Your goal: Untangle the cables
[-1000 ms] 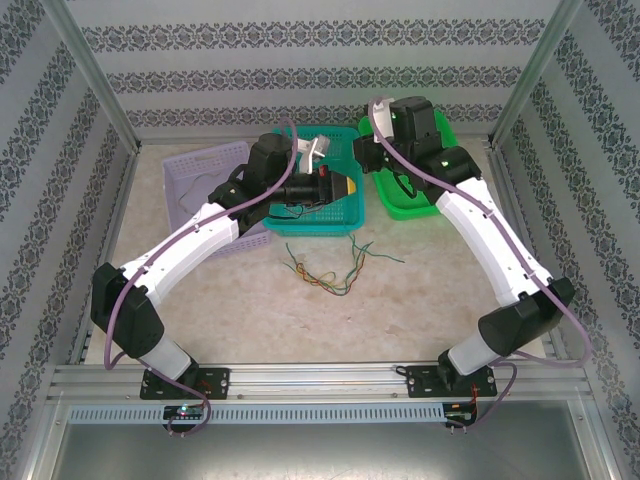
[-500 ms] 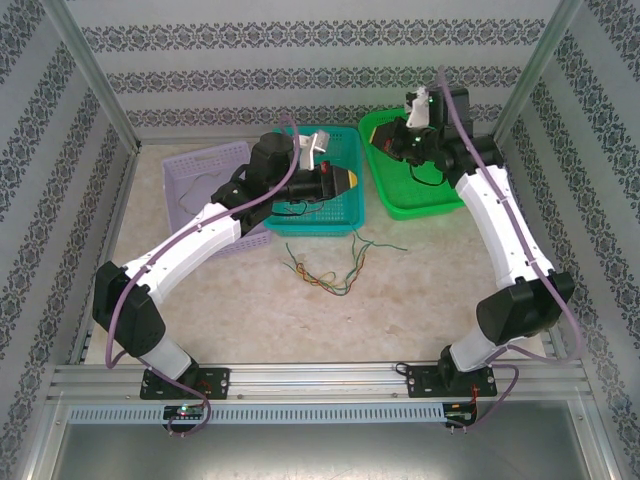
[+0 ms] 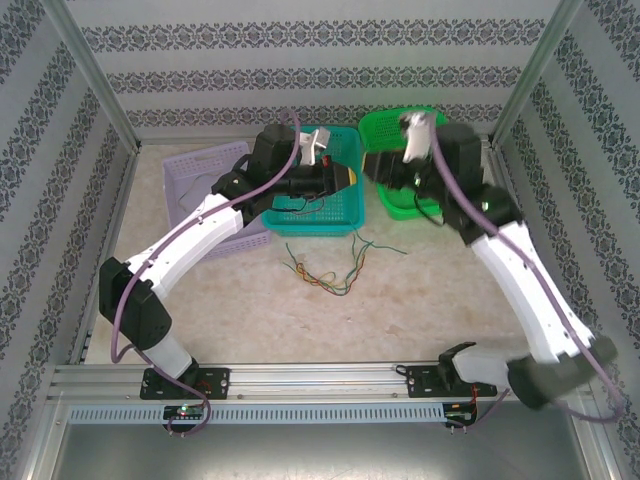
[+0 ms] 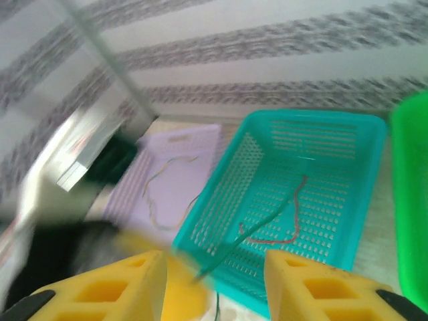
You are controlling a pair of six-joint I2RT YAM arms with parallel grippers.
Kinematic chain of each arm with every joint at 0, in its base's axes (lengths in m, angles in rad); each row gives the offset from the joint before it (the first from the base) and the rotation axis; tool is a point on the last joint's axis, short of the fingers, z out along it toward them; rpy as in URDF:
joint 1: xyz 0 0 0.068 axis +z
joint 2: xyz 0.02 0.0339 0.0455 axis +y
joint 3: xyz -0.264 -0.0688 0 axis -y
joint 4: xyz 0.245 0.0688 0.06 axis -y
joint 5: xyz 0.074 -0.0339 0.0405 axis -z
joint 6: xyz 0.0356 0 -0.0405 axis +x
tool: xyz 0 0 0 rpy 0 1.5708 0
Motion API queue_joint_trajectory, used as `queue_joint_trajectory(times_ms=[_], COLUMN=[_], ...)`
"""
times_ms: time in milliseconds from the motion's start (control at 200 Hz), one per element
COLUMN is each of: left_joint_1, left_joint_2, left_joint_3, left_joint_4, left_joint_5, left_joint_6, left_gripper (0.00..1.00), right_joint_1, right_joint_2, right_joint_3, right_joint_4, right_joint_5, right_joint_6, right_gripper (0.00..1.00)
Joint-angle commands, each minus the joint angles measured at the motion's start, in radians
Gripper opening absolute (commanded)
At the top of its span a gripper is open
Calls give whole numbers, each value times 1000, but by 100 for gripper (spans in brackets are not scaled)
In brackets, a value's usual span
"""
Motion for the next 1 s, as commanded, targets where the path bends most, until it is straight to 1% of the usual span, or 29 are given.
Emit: queue_joint_trajectory(times_ms=[0, 85, 140, 230, 295, 330, 370, 475, 520, 540, 615, 634, 654, 669, 684, 704, 744, 774, 814, 829, 854, 914, 999], left_joint_1=[14, 14, 14, 14, 14, 14, 14, 14, 14, 14, 15, 15, 15, 17, 18, 20, 26, 32, 41, 46, 52, 61, 69], left_joint_2=[36, 50, 52, 56, 54, 53, 50, 48, 47, 46, 34, 30, 21, 14, 9, -2, -24, -40, -62, -69, -80, -101, -121], left_joint_3=[90, 120, 128, 132, 129, 128, 126, 124, 123, 121, 120, 120, 120, 119, 121, 123, 129, 130, 131, 128, 128, 134, 127], left_joint_4=[-83, -109, -118, -115, -112, -112, -111, -110, -108, -108, -115, -118, -118, -118, -120, -124, -135, -145, -156, -157, -161, -193, -250], left_joint_5=[10, 2, 0, 1, 0, 0, -2, -3, -5, -6, -43, -62, -77, -90, -106, -130, -183, -221, -258, -269, -286, -329, -372], left_joint_6=[-25, -16, -14, -18, -19, -20, -16, -14, -16, -16, -20, -22, -26, -31, -35, -43, -54, -64, -80, -85, -89, -93, -91], left_gripper=[0, 0, 0, 0, 0, 0, 0, 0, 0, 0, 0, 6, 18, 25, 36, 47, 59, 65, 70, 74, 76, 78, 78], right_joint_1=[98, 154, 168, 169, 169, 169, 169, 169, 169, 169, 168, 164, 159, 154, 148, 140, 117, 92, 54, 39, 12, -47, -123], right_joint_2=[-41, -35, -20, 9, 25, 34, 44, 51, 45, 43, 33, 30, 29, 28, 25, 23, 17, 13, 11, 11, 15, 37, 100], right_joint_3=[-129, -166, -165, -147, -144, -141, -137, -136, -142, -145, -151, -152, -152, -152, -153, -155, -160, -164, -168, -169, -168, -152, -101], right_joint_4=[27, 20, 8, -14, -11, -10, -12, -4, 7, 11, 12, 8, 3, -1, -4, -6, -10, -10, -6, -5, -3, -2, -3], right_joint_5=[87, 103, 129, 138, 126, 117, 109, 116, 125, 128, 142, 141, 138, 135, 132, 128, 121, 111, 96, 90, 81, 69, 89], right_joint_6=[-248, -264, -260, -253, -252, -248, -242, -224, -223, -223, -243, -251, -257, -262, -267, -272, -280, -285, -287, -287, -287, -296, -304], right_gripper=[46, 50, 51, 51, 48, 44, 38, 11, 2, 0, 0, 0, 0, 0, 0, 0, 0, 0, 0, 0, 0, 0, 0])
